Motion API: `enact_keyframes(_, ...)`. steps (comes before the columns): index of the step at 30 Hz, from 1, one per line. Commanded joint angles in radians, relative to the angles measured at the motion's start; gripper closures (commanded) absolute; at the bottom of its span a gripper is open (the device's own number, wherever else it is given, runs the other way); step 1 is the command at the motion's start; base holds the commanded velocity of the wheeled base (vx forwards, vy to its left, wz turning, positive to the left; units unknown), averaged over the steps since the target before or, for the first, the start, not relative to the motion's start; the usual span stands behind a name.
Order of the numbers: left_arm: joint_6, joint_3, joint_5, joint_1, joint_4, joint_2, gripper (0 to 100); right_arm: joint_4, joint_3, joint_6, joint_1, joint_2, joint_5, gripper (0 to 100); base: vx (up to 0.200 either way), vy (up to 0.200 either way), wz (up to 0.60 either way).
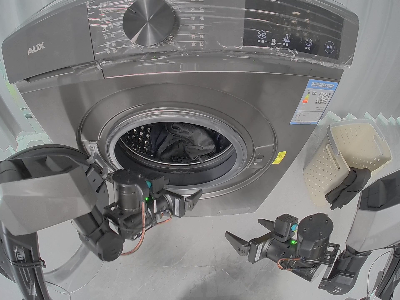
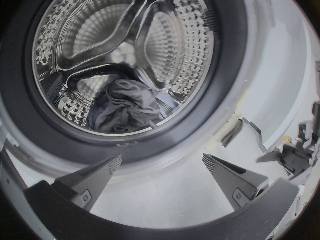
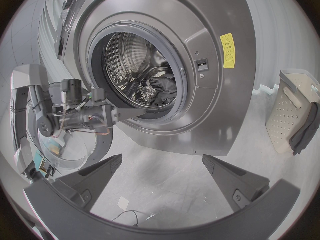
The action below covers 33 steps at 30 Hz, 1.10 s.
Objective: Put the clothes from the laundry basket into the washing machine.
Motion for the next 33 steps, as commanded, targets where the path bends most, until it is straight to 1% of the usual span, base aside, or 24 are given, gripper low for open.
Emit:
enact_keyframes(1, -0.001, 0.323, -0.009, -0.130, -0.176, -0.205, 0, 0.001, 0.127, -0.003, 0.055, -0.126, 0.000, 0, 0.000, 0.000, 0.00)
enact_keyframes(4, -0.004, 0.438, -0.003, -0.153, -0.217, -0.282, 0, 0.001, 0.169, -0.005, 0.056, -0.198, -0.003, 0, 0.000, 0.000, 0.00)
enact_keyframes(7, -0.009, 0.528, 0.002, -0.167, -0.251, -0.364, 0, 0.001, 0.208, -0.009, 0.035, -0.284, -0.006, 0, 0.000, 0.000, 0.00)
enact_keyframes(10, -0.012, 0.607, 0.015, -0.167, -0.277, -0.449, 0, 0.012, 0.253, -0.019, -0.010, -0.373, -0.009, 0, 0.000, 0.000, 0.00)
enact_keyframes(11, -0.013, 0.610, 0.017, -0.167, -0.277, -0.453, 0, 0.012, 0.254, -0.017, -0.011, -0.376, -0.007, 0, 0.000, 0.000, 0.00)
enact_keyframes(12, -0.019, 0.637, 0.028, -0.162, -0.276, -0.506, 0, 0.015, 0.254, -0.017, -0.034, -0.425, -0.011, 0, 0.000, 0.000, 0.00)
enact_keyframes(14, -0.030, 0.654, 0.038, -0.159, -0.276, -0.547, 0, 0.019, 0.254, -0.022, -0.068, -0.480, -0.021, 0, 0.000, 0.000, 0.00)
enact_keyframes(16, -0.027, 0.674, 0.066, -0.153, -0.276, -0.575, 0, 0.025, 0.254, -0.035, -0.097, -0.517, -0.023, 0, 0.000, 0.000, 0.00)
enact_keyframes(17, -0.024, 0.683, 0.114, -0.153, -0.274, -0.595, 0, 0.038, 0.254, -0.045, -0.117, -0.545, -0.026, 0, 0.000, 0.000, 0.00)
enact_keyframes(19, -0.026, 0.685, 0.152, -0.153, -0.273, -0.614, 0, 0.049, 0.254, -0.046, -0.129, -0.565, -0.026, 0, 0.000, 0.000, 0.00)
enact_keyframes(20, -0.026, 0.685, 0.193, -0.152, -0.263, -0.650, 0, 0.076, 0.254, -0.051, -0.148, -0.603, -0.026, 0, 0.000, 0.000, 0.00)
enact_keyframes(21, -0.024, 0.685, 0.209, -0.147, -0.251, -0.673, 0, 0.107, 0.254, -0.060, -0.161, -0.640, -0.026, 0, 0.000, 0.000, 0.00)
enact_keyframes(22, -0.024, 0.685, 0.215, -0.142, -0.225, -0.699, 0, 0.150, 0.254, -0.071, -0.172, -0.680, -0.026, 0, 0.000, 0.000, 0.00)
enact_keyframes(23, -0.024, 0.685, 0.216, -0.142, -0.220, -0.703, 0, 0.157, 0.254, -0.074, -0.174, -0.686, -0.026, 0, 0.000, 0.000, 0.00)
enact_keyframes(24, -0.013, 0.685, 0.224, -0.133, -0.151, -0.753, 0, 0.263, 0.254, -0.095, -0.180, -0.772, -0.024, 0, -0.200, 0.000, 0.00)
enact_keyframes(27, 0.019, 0.685, 0.223, -0.133, -0.032, -0.863, 0, 0.447, 0.254, -0.103, -0.206, -0.910, -0.014, 0, -0.200, 0.000, 0.00)
enact_keyframes(30, 0.023, 0.685, 0.224, -0.124, 0.077, -0.973, 0, 0.605, 0.254, -0.100, -0.229, -1.023, -0.011, 0, -0.200, 0.000, 0.00)
enact_keyframes(32, 0.025, 0.685, 0.227, -0.116, 0.172, -1.059, 0, 0.693, 0.254, -0.098, -0.237, -1.095, -0.011, 0, -0.200, 0.000, 0.00)
enact_keyframes(33, 0.030, 0.685, 0.227, -0.110, 0.238, -1.115, 0, 0.736, 0.254, -0.098, -0.252, -1.134, -0.011, 0, -0.200, 0.000, 0.00)
